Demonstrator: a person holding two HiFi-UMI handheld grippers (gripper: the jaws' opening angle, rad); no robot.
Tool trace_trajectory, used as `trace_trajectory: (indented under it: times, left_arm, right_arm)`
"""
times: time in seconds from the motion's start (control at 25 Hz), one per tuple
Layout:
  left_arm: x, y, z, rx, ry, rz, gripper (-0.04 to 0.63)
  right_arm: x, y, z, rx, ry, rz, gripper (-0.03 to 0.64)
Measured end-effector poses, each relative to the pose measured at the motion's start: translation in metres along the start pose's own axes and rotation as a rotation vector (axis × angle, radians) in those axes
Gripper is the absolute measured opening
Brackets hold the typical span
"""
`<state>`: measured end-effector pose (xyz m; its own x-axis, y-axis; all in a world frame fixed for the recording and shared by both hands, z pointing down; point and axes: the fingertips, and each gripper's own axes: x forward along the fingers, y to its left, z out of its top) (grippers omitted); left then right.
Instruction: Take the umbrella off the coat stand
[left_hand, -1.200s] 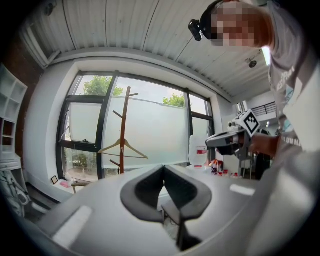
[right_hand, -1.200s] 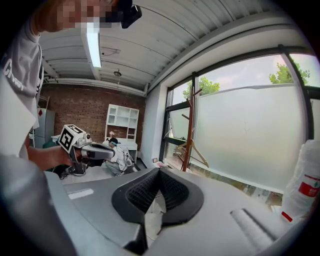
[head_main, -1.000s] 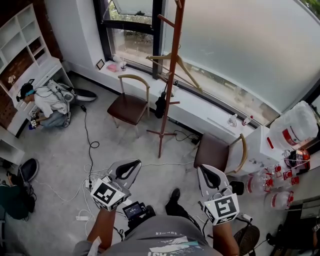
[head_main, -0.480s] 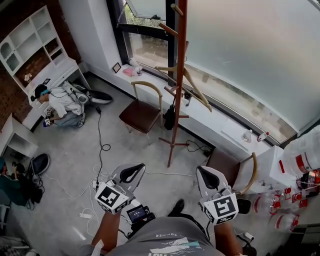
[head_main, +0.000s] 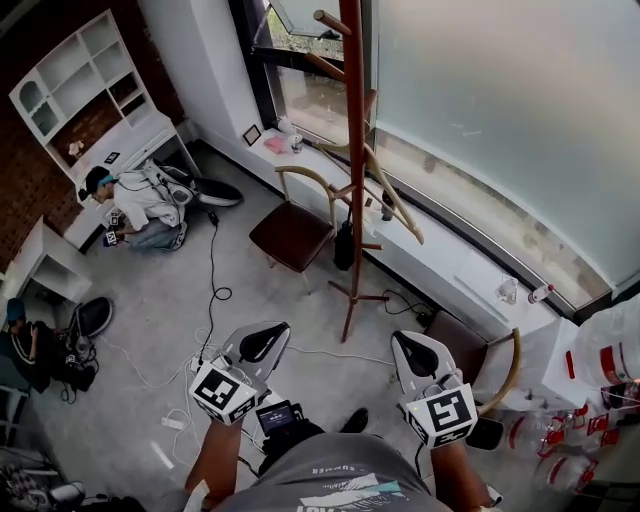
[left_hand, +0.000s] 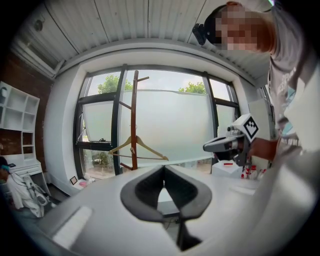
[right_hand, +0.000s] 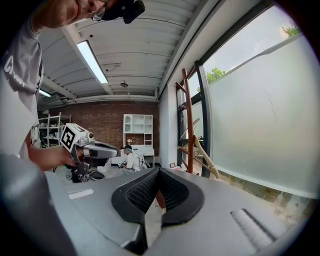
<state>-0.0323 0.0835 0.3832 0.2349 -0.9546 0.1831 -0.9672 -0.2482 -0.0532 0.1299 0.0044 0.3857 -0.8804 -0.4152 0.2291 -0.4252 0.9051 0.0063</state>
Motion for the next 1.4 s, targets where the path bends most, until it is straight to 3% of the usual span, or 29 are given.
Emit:
trace_trajectory:
  times: [0.36, 0.56, 0.96, 1.4]
  left_arm:
    - [0.032, 0.014, 0.003, 0.018, 0.023, -0.050, 0.002]
    - [0.066, 0.028, 0.003, 0.013, 0.010, -0.145, 0.001]
    - [0.112, 0.100, 0.004, 0.017, -0.030, -0.280, 0.001]
    - [0.160, 0.152, -0.035, -0.018, 0.002, -0.388, 0.002]
  right_arm:
    - [0.014, -0.016, -0.005, 0.038, 0.007, -0.030, 0.002]
    - [0.025, -0.026, -0.002, 0.049, 0.022, -0.106, 0.002]
    - [0.080, -0.030, 0.017, 0.045, 0.045, -0.238, 0.002]
    - [0.131, -0.035, 0.016, 0.064, 0.094, -0.327, 0.002]
